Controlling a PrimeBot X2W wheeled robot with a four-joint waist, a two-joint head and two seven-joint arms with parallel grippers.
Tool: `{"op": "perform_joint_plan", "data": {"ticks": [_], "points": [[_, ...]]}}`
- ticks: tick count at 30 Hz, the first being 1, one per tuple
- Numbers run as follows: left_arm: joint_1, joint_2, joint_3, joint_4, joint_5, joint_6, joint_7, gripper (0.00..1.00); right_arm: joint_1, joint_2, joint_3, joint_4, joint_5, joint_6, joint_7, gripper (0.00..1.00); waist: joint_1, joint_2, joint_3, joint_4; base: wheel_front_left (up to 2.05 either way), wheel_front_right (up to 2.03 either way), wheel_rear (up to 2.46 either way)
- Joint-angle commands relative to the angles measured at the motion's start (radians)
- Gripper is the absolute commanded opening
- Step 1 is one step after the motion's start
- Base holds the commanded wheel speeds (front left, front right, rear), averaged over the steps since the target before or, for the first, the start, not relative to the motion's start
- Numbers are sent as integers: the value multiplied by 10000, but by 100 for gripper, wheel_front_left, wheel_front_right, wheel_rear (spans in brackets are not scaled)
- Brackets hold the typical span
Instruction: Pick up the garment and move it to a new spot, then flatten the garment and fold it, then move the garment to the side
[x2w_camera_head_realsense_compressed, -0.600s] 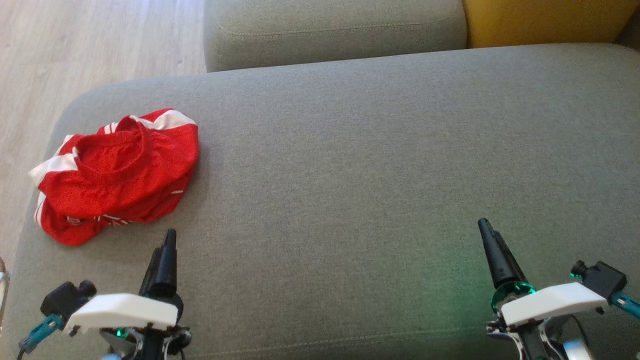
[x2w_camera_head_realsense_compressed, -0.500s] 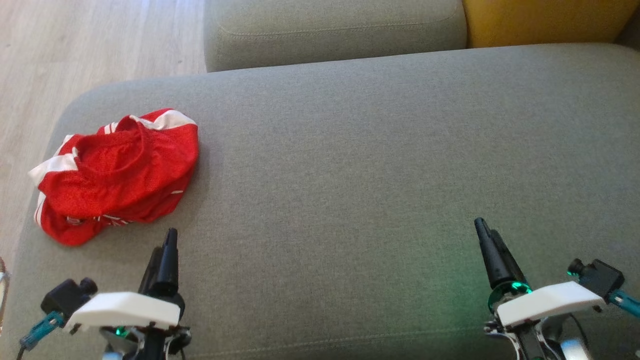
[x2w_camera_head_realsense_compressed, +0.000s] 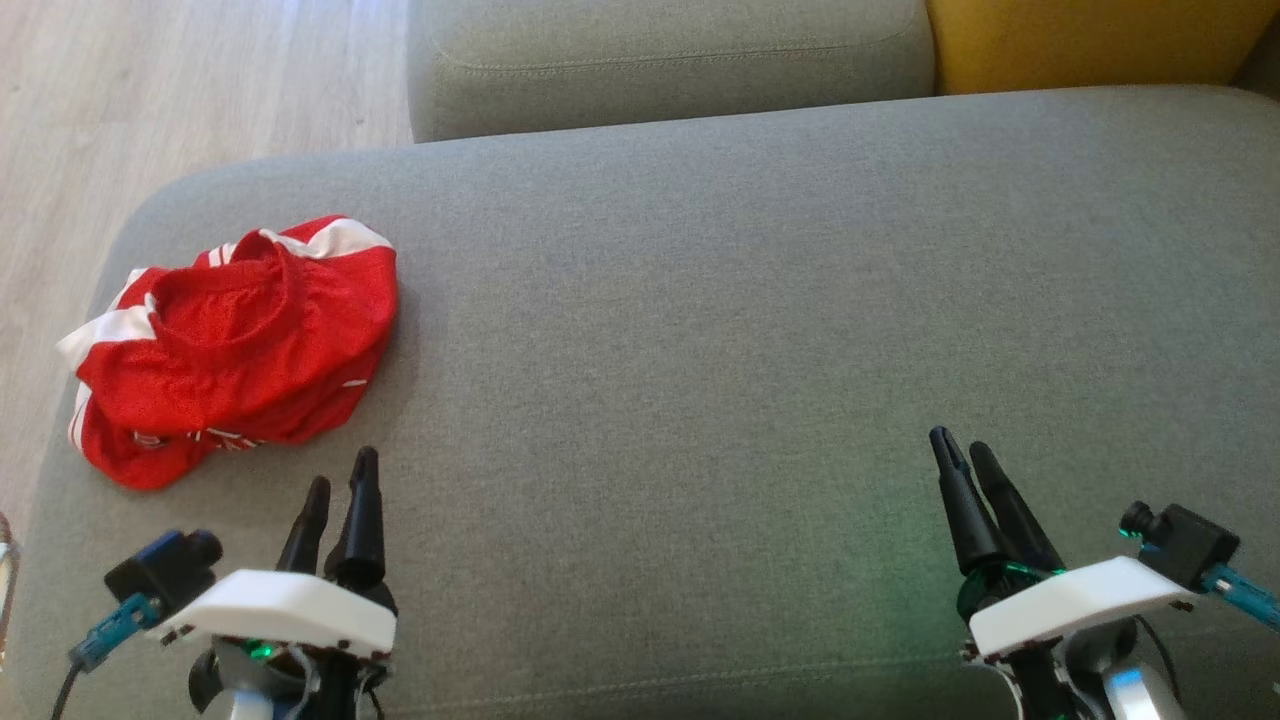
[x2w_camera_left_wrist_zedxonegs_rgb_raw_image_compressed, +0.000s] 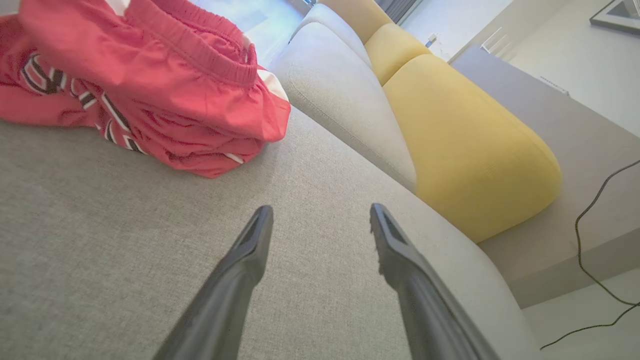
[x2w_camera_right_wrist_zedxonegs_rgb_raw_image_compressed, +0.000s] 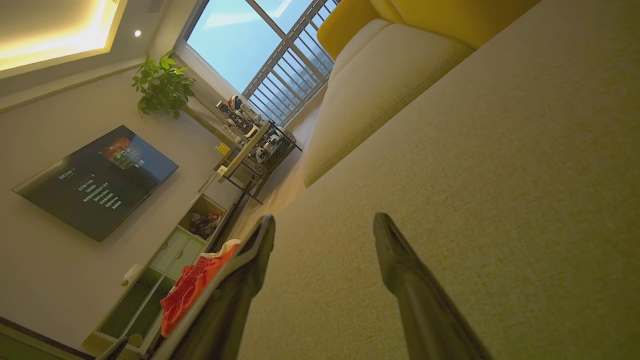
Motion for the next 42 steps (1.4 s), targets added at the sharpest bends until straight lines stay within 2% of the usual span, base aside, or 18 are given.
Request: {"op": "perform_joint_plan", "data": {"ticks": [1,18,32,36,42], "points": [[-344,191,69,-470,348,97,-173,100,-478,-94,198,-464,-316,-1,-133,100,0,0,-4,2,0,0,0],[-398,814,-926,-1112,2440,1050,-670,100,-506,-113,532,-782,-2287,-1,-637,100,0,0,-23,-11,0,0,0],[-453,1063,-1437,-1513,3895,1707,-1050,100,-540,-127,640,-989,-3935,-1,-1024,100,0,0,41,32,0,0,0],[-334,928,-1284,-1591,3981,1780,-1167,100,-527,-132,603,-1050,-4353,-1,-1143,100,0,0,45,49,0,0,0],[-214,853,-1136,-1712,4620,1621,-1343,100,-477,-138,332,-904,-4731,-1,-1321,100,0,0,30,72,0,0,0]]}}
